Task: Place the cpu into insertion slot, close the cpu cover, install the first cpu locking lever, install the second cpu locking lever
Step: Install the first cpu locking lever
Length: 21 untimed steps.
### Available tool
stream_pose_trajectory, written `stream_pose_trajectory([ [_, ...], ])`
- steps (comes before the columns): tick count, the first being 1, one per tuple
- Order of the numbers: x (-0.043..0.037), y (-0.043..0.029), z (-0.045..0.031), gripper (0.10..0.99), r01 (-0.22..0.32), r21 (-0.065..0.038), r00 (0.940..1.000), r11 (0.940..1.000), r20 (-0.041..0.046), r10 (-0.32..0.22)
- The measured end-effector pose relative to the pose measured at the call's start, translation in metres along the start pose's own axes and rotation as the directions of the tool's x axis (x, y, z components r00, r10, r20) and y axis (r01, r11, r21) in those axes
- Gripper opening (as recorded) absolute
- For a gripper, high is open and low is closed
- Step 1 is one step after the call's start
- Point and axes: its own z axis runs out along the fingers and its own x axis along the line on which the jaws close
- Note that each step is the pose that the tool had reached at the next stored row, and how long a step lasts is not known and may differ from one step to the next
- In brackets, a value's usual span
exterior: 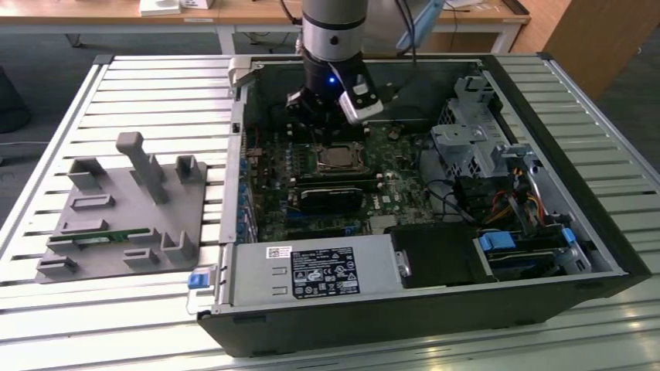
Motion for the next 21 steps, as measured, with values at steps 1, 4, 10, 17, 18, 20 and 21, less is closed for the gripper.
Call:
stream_pose_trajectory([
  [1,0.0011,0.0,0.0,0.106,0.0,-0.001,1.0,1.0,0.006,0.0],
  [4,0.0071,-0.0006,0.0,0.106,0.002,-0.002,0.9998,1.0,0.0185,-0.001],
  [10,0.0233,-0.0018,-0.0004,0.106,0.001,-0.003,0.9998,1.0,0.0212,-0.001],
  [17,0.0306,-0.0016,-0.0096,0.106,0.002,-0.009,0.9997,1.0,0.0226,-0.002],
  [18,0.0328,-0.0018,-0.0097,0.106,0.002,-0.009,0.9997,1.0,0.0232,-0.002],
  [20,0.0369,-0.0019,-0.0098,0.106,0.002,-0.009,0.9997,1.0,0.0236,-0.001],
  [21,0.0387,-0.0018,-0.0098,0.106,0.002,-0.009,0.9997,1.0,0.0237,-0.001],
])
